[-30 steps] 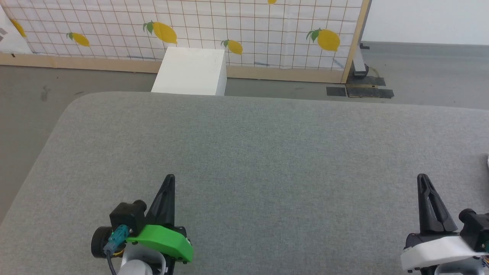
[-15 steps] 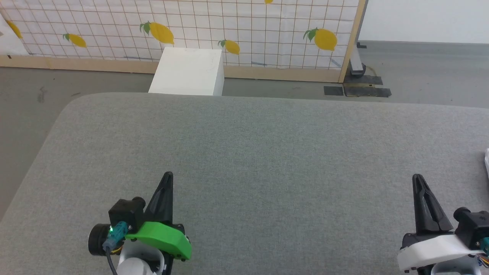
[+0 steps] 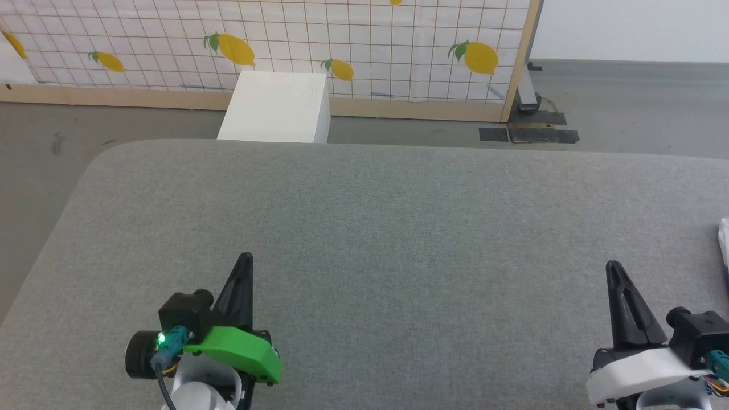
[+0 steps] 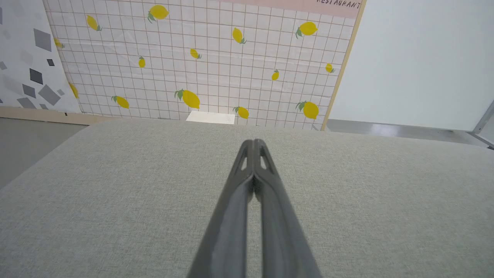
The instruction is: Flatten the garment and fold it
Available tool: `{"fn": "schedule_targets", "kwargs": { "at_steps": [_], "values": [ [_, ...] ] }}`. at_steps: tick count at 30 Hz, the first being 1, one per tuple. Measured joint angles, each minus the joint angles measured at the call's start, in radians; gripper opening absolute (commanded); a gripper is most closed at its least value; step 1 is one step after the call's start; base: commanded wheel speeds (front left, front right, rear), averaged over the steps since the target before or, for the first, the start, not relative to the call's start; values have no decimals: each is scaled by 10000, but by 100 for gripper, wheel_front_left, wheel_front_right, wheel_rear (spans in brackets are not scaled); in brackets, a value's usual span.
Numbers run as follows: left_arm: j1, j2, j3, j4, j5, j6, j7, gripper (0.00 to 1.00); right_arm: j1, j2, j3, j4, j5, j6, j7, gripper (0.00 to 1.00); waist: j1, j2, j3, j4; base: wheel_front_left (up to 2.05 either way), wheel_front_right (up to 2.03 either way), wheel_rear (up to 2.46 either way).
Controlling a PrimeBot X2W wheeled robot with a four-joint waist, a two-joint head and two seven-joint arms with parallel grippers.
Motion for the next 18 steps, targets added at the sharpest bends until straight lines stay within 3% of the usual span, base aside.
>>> {"fn": "schedule_targets", "kwargs": {
  "at_steps": [18],
  "values": [
    [159, 0, 148, -332, 376, 100, 351, 0, -124, 0, 184, 19, -161, 0, 221, 0, 0, 0, 14, -113, 0, 0, 0]
  ]
}}
